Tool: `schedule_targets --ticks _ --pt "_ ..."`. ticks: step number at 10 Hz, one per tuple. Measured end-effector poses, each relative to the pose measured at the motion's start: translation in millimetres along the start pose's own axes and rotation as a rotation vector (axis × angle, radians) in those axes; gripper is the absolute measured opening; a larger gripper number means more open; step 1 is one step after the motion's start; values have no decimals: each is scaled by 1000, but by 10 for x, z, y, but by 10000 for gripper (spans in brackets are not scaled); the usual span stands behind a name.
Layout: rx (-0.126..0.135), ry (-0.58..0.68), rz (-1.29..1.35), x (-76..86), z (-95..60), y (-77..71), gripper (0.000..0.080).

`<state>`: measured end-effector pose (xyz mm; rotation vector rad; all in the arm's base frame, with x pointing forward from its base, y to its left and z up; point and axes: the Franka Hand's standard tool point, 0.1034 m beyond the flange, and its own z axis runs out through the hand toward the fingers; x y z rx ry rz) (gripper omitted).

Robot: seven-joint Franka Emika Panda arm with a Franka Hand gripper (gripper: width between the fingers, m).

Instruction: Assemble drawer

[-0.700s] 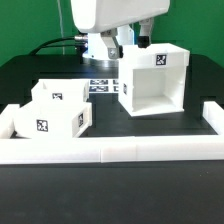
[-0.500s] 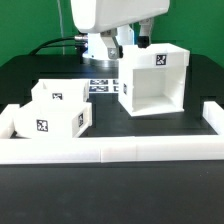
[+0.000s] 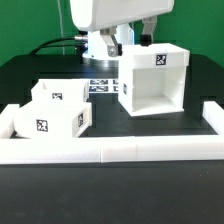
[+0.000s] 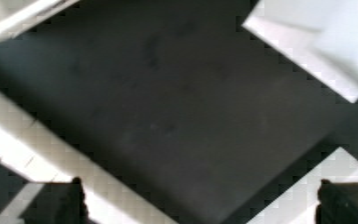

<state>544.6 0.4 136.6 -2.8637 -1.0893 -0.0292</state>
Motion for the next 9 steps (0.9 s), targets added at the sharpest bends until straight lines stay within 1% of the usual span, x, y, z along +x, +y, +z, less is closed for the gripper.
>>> schedule_targets --ticks 1,2,6,7,8,9 --pt "3 -3 26 -15 -9 -59 650" --pt "2 -1 86 -2 -28 -86 650" --pt "4 -4 356 -7 -4 -89 650" --pt "2 -4 521 -37 9 -167 650" --pt "2 -11 634 -59 36 -296 650" --pt "0 -13 691 -52 66 -429 650"
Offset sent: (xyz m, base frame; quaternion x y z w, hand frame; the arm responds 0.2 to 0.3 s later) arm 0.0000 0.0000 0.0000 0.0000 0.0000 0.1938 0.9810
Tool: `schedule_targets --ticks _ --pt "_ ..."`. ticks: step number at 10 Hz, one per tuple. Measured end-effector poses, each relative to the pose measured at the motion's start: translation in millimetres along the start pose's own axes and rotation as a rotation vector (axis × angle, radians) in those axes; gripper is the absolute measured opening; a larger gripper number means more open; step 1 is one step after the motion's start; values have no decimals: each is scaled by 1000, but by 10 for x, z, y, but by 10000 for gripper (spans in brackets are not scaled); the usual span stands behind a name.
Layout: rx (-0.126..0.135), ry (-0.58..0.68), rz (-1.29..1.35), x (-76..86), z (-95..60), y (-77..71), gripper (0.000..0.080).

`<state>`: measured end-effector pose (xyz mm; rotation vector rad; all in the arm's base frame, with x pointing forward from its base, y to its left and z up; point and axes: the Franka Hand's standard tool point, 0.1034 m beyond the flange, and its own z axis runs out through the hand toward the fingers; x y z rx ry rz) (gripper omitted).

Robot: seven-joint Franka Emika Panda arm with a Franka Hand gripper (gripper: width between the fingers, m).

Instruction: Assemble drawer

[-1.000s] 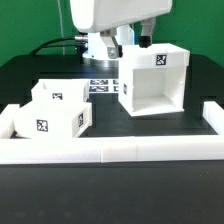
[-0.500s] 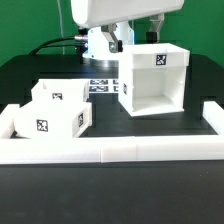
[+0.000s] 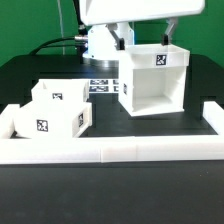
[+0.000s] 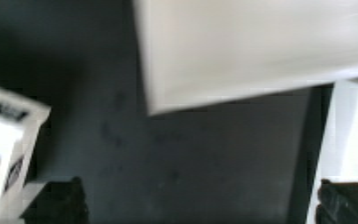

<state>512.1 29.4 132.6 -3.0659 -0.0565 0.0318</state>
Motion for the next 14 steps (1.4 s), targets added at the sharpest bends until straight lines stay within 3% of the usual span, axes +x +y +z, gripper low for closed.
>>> schedule_targets --ticks 3,4,9,11,14 --pt "-6 6 -78 -226 12 -315 650" --pt "-7 0 -95 -295 47 -346 650" --pt "-14 3 -82 -312 55 -366 650" --pt "-28 11 -122 -526 83 -552 650" --pt "-31 3 -156 -726 143 -705 650"
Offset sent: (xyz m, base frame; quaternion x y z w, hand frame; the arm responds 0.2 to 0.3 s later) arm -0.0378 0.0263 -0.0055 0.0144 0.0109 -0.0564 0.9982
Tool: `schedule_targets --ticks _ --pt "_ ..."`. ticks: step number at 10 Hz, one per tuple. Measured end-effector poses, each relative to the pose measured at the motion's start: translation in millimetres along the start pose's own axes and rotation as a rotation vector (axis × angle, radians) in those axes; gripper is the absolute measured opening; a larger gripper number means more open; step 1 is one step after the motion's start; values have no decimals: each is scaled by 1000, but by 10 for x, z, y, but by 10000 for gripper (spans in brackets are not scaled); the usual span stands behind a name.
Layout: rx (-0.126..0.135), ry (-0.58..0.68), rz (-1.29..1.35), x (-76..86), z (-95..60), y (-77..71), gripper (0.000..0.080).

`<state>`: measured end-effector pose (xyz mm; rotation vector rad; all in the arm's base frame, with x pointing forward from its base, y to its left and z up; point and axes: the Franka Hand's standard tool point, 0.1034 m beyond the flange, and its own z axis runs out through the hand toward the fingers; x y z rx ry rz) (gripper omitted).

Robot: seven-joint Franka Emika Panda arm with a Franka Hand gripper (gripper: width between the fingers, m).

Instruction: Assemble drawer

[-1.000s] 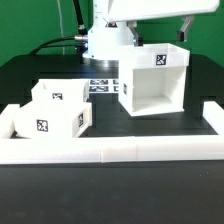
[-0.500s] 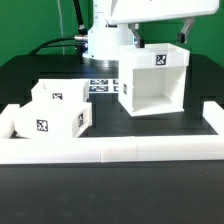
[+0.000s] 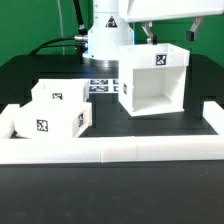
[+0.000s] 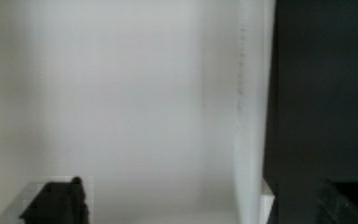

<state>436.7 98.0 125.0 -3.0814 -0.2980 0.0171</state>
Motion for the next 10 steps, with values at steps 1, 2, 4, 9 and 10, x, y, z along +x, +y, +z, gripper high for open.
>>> schedule_targets --ticks 1,2,4,9,10 --pt "-1 5 -4 -58 63 -50 650" --pt "-1 9 -3 -95 137 -96 650" --pt "2 9 0 -111 244 -99 650" --pt "4 2 5 -120 272 -83 389" --pt "4 2 5 -120 272 -85 253"
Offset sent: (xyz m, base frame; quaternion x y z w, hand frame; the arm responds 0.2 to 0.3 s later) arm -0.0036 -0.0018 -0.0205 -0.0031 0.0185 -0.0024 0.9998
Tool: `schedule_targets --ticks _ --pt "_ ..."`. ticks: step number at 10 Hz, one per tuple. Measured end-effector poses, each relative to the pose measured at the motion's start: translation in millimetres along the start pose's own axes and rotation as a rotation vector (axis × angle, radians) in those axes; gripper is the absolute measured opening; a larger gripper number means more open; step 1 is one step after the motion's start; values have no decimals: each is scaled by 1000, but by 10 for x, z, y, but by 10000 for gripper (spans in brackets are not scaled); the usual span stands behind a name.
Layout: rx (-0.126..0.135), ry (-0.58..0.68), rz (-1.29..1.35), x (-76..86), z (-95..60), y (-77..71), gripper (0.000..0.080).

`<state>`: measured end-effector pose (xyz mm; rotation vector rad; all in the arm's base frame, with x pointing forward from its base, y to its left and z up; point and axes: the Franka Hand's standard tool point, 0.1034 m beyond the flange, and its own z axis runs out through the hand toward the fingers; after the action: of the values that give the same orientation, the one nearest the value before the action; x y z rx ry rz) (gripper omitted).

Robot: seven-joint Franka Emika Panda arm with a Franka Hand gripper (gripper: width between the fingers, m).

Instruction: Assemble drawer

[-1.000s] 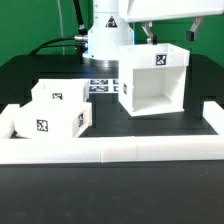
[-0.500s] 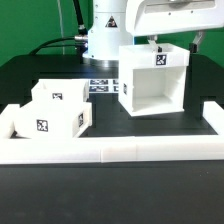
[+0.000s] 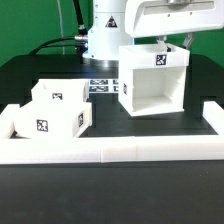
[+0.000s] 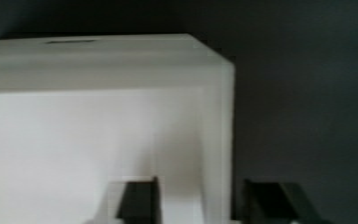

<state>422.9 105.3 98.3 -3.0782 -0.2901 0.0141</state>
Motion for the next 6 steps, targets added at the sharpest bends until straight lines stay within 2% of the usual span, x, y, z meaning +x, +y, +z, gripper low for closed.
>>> schedule_targets --ticks 1,2,3,6 --pt "0 0 0 0 0 0 85" --pt "0 0 0 1 -1 0 85" --pt "0 0 0 2 -1 0 36" --pt "0 0 0 2 -1 0 36"
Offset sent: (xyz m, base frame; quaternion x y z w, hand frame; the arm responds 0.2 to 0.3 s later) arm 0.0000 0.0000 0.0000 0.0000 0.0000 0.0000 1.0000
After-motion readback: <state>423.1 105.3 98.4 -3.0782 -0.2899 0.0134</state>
